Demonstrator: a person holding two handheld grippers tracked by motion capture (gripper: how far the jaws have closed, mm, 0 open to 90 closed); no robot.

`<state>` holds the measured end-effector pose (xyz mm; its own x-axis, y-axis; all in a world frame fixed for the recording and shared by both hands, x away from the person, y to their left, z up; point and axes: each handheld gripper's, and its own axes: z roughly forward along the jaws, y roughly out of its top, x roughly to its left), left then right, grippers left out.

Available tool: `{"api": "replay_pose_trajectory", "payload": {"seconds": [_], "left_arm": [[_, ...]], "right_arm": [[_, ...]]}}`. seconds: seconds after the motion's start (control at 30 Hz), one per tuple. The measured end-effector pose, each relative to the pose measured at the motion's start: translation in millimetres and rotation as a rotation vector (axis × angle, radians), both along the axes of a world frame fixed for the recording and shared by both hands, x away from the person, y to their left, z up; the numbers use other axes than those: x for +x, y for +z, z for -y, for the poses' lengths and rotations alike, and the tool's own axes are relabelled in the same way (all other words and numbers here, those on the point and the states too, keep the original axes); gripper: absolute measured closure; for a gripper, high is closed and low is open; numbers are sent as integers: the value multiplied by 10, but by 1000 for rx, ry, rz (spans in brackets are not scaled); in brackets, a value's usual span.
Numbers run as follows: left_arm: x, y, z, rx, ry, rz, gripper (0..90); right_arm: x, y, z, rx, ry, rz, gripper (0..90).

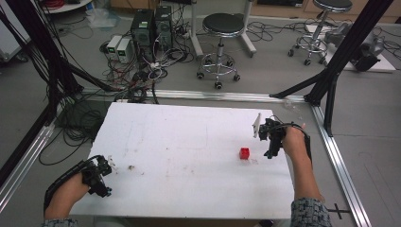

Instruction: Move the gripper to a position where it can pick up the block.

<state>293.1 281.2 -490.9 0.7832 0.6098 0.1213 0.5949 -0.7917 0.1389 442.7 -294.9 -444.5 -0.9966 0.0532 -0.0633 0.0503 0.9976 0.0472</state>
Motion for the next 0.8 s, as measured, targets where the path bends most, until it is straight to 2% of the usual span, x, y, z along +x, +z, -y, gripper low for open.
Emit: {"api": "replay_pose_trajectory", "payload": {"seconds": [0.2, 0.5, 0.8], "left_arm": [[0, 15, -10, -2, 1, 7, 203], [-17, 26, -25, -21, 18, 19, 203], [-16, 27, -29, -16, 11, 12, 203]], "right_arm": [[74, -149, -163, -15, 17, -23, 7], [116, -386, -296, -16, 26, -53, 8], [160, -610, -497, -9, 59, -85, 8]]}}
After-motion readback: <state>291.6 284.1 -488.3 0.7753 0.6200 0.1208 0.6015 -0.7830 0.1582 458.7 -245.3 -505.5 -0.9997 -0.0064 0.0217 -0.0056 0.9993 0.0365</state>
